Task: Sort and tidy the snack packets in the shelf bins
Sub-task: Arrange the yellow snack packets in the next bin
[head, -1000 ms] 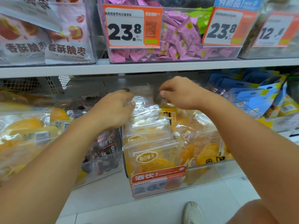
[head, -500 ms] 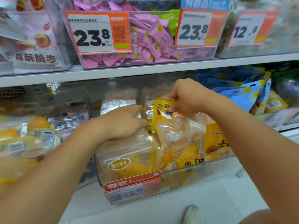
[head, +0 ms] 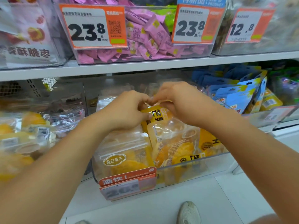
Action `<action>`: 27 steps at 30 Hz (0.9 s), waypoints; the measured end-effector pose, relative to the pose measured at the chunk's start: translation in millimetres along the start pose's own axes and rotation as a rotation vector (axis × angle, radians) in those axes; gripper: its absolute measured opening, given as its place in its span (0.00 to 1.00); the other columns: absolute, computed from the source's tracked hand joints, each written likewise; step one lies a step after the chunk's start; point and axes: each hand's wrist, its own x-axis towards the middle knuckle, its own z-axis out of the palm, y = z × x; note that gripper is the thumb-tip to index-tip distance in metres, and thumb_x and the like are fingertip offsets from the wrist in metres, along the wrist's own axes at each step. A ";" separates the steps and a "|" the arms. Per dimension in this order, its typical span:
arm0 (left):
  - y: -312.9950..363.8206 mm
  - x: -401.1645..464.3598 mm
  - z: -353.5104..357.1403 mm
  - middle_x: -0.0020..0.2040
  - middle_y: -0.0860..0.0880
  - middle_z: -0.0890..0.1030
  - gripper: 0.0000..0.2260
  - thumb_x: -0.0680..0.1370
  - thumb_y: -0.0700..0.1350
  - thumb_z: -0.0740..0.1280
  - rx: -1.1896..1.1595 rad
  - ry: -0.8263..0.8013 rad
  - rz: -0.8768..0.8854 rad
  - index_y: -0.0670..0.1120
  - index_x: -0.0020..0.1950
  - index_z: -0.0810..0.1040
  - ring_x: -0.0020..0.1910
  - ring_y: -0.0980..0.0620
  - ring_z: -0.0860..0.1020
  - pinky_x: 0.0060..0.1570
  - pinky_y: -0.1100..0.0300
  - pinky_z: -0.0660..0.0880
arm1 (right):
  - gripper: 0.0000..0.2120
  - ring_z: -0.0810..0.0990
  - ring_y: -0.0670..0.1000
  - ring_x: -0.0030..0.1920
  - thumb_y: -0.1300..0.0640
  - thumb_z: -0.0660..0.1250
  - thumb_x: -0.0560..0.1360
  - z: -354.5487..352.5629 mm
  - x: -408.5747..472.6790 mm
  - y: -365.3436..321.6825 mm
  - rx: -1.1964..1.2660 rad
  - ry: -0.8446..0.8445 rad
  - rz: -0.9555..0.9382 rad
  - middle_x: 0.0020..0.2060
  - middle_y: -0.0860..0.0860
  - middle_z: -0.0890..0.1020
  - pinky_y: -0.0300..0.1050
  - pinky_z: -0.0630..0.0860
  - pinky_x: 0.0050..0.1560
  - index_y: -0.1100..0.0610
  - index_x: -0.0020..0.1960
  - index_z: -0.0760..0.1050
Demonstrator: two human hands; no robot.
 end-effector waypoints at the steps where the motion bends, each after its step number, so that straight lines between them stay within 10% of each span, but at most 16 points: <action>1: -1.8 -0.2 0.6 0.52 0.56 0.84 0.12 0.77 0.46 0.73 -0.001 -0.009 -0.001 0.55 0.59 0.81 0.53 0.56 0.80 0.55 0.57 0.75 | 0.10 0.79 0.52 0.50 0.57 0.68 0.78 -3.2 -2.1 -7.5 0.019 0.061 -0.019 0.48 0.48 0.81 0.55 0.77 0.51 0.49 0.56 0.84; 5: -5.1 -8.4 -8.7 0.45 0.64 0.83 0.15 0.78 0.40 0.67 -0.009 -0.115 0.055 0.63 0.46 0.80 0.48 0.65 0.79 0.49 0.67 0.73 | 0.06 0.80 0.50 0.45 0.50 0.70 0.73 -13.8 -9.0 -38.6 0.044 -0.129 -0.051 0.42 0.47 0.82 0.51 0.79 0.46 0.49 0.48 0.84; 10: -13.7 -12.2 -4.2 0.51 0.60 0.77 0.19 0.81 0.42 0.61 -0.097 -0.176 -0.027 0.58 0.70 0.72 0.45 0.66 0.74 0.47 0.69 0.67 | 0.22 0.78 0.52 0.51 0.41 0.74 0.70 9.1 -4.9 -38.4 -0.035 -0.517 0.070 0.50 0.48 0.81 0.50 0.78 0.51 0.47 0.62 0.79; 14: -17.3 -15.8 -2.3 0.66 0.59 0.76 0.22 0.76 0.55 0.55 -0.094 -0.249 -0.015 0.59 0.69 0.73 0.65 0.59 0.72 0.70 0.56 0.66 | 0.14 0.77 0.53 0.45 0.41 0.72 0.71 28.1 6.2 -44.3 -0.107 -0.502 0.091 0.38 0.45 0.77 0.46 0.74 0.43 0.46 0.54 0.81; 27: -20.1 -12.0 -2.0 0.63 0.59 0.77 0.22 0.73 0.63 0.56 -0.087 -0.246 -0.025 0.60 0.63 0.76 0.64 0.57 0.73 0.70 0.51 0.67 | 0.11 0.75 0.51 0.39 0.54 0.73 0.73 37.4 15.0 -39.4 0.155 -0.375 0.252 0.32 0.46 0.75 0.43 0.69 0.39 0.51 0.35 0.75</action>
